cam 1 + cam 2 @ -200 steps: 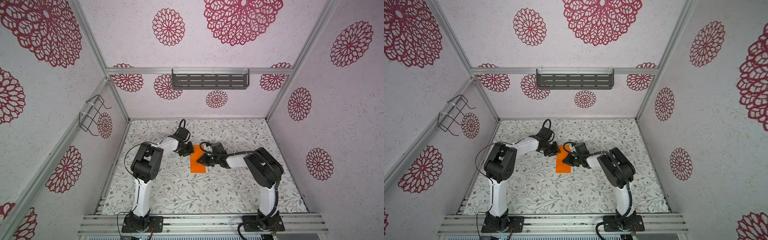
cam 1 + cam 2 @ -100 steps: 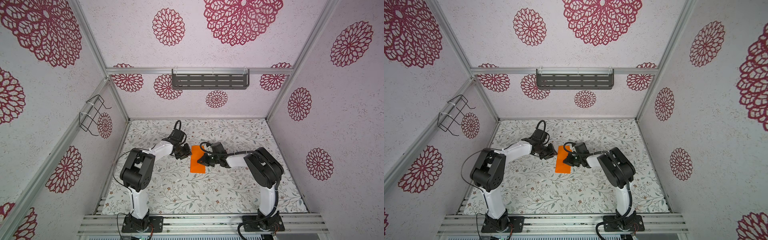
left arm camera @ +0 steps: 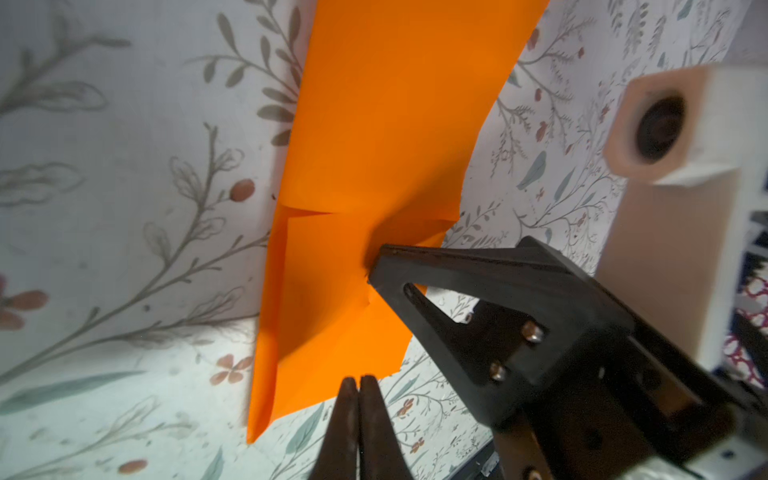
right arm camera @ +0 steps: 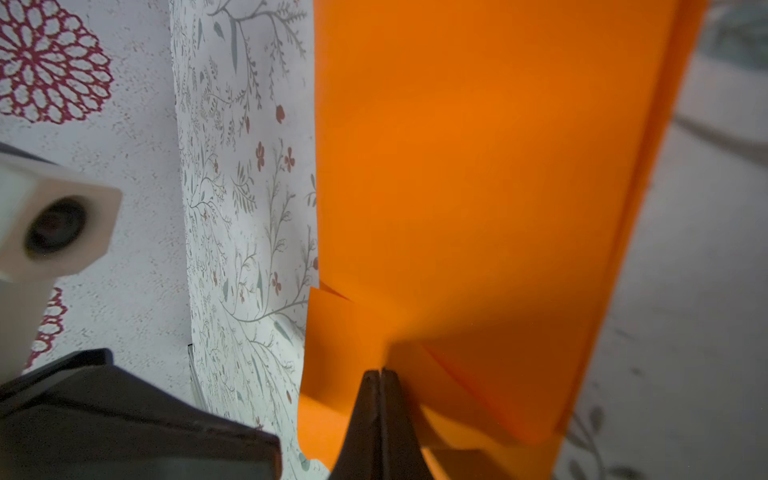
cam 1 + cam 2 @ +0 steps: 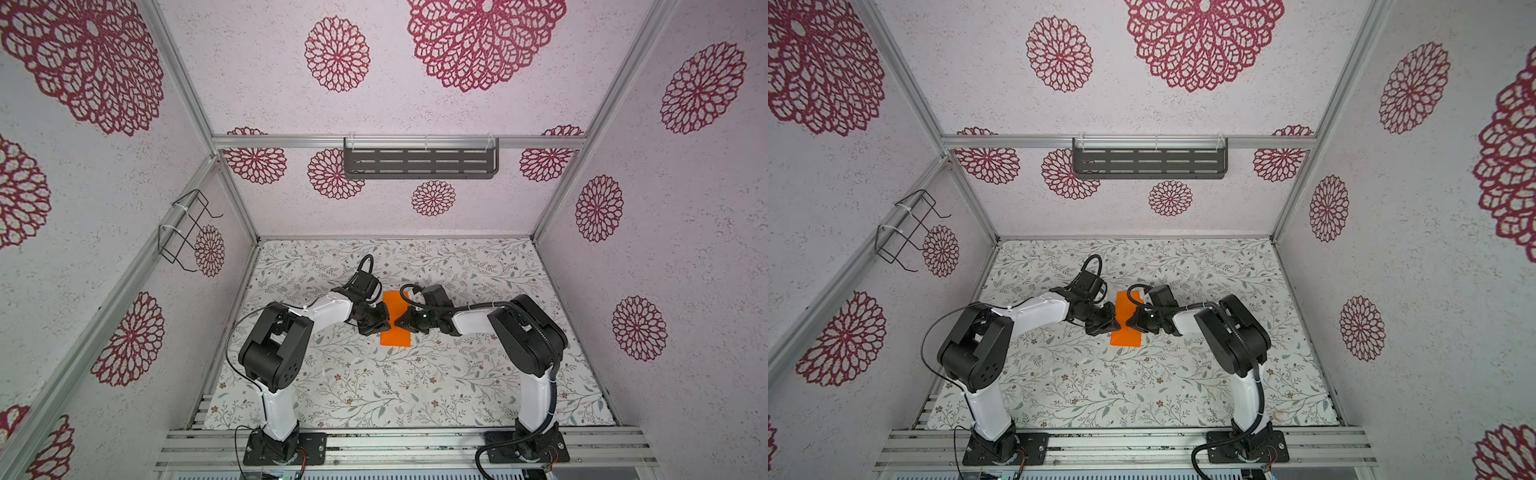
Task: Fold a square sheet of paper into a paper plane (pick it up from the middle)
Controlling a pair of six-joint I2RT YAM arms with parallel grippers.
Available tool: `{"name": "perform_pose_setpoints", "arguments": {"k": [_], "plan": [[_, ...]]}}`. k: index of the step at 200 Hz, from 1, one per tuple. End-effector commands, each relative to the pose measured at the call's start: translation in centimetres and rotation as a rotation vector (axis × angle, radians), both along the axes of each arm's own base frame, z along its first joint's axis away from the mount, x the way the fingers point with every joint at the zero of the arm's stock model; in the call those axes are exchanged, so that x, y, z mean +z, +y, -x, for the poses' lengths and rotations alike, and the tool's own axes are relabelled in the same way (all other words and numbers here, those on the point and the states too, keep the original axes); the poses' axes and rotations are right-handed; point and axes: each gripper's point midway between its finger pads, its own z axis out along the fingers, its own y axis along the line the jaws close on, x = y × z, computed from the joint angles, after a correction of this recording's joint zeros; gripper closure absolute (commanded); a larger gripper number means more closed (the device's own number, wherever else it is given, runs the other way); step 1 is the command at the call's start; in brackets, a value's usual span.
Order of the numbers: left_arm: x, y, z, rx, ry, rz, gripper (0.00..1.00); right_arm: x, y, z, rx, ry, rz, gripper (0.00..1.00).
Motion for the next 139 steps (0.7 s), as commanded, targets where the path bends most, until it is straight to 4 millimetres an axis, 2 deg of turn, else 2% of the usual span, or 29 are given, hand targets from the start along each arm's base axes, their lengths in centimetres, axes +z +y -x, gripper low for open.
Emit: {"name": "perform_pose_setpoints", "arguments": {"k": [1, 93, 108, 112, 139], "plan": [[-1.2, 0.3, 0.9, -0.027, 0.039, -0.050, 0.98, -1.1, -1.2, 0.2, -0.041, 0.045, 0.071, 0.96], [-2.5, 1.7, 1.8, -0.079, 0.053, -0.209, 1.00, -1.0, -1.6, 0.0, -0.038, 0.040, 0.078, 0.96], [-2.7, 1.7, 2.1, -0.086, 0.059, -0.220, 1.00, -0.4, -1.3, -0.2, -0.016, 0.013, 0.054, 0.96], [-4.0, 1.9, 2.5, -0.090, 0.090, -0.240, 1.00, -0.2, -1.3, -0.2, -0.010, 0.006, 0.047, 0.96], [-4.4, 2.1, 2.7, -0.096, 0.098, -0.257, 1.00, 1.8, -0.3, -0.2, 0.072, -0.061, -0.007, 0.96]]}}
